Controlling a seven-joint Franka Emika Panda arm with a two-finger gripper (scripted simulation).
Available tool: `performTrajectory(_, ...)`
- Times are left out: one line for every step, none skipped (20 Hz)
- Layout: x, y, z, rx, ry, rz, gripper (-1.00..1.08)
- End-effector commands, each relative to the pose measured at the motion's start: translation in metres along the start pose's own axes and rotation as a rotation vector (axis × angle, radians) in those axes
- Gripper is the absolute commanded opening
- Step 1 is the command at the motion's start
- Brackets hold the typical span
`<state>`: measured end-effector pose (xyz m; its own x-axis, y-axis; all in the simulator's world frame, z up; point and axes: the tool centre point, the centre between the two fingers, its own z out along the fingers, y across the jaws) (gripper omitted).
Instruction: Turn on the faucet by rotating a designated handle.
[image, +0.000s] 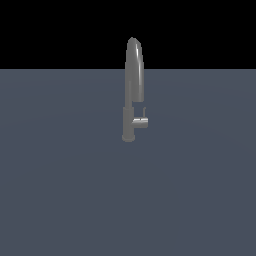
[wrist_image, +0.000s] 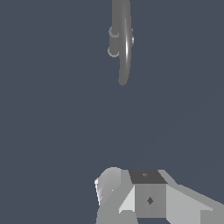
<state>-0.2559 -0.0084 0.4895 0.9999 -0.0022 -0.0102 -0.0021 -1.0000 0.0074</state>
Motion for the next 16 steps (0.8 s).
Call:
performTrajectory(0.000,0.000,0.000,0.000,0.000,0.000,-1.00)
performTrajectory(0.000,0.000,0.000,0.000,0.000,0.000,-1.00)
performTrajectory(0.001,0.000,0.000,0.001,-0.001,0.001,-1.00)
performTrajectory(0.001,0.000,0.000,0.002,-0.003,0.002,-1.00)
performTrajectory(0.002,0.000,0.000,0.004,-0.005,0.004,-1.00)
performTrajectory(0.003,0.000,0.000,0.007,-0.008,0.007,-1.00)
performTrajectory(0.005,-0.001,0.000,0.010,-0.011,0.010,-1.00)
performTrajectory(0.007,-0.001,0.001,0.013,-0.015,0.013,-1.00)
performTrajectory(0.009,-0.001,0.001,0.017,-0.019,0.018,-1.00)
performTrajectory(0.011,-0.001,0.001,0.022,-0.024,0.022,-1.00)
performTrajectory(0.014,-0.002,0.001,0.027,-0.030,0.028,-1.00)
performTrajectory(0.017,-0.002,0.002,0.033,-0.037,0.033,-1.00)
performTrajectory(0.020,-0.002,0.002,0.039,-0.044,0.040,-1.00)
performTrajectory(0.024,-0.002,0.002,0.046,-0.051,0.047,-1.00)
performTrajectory(0.027,-0.003,0.003,0.053,-0.060,0.055,-1.00)
performTrajectory(0.032,-0.003,0.003,0.061,-0.069,0.063,-1.00)
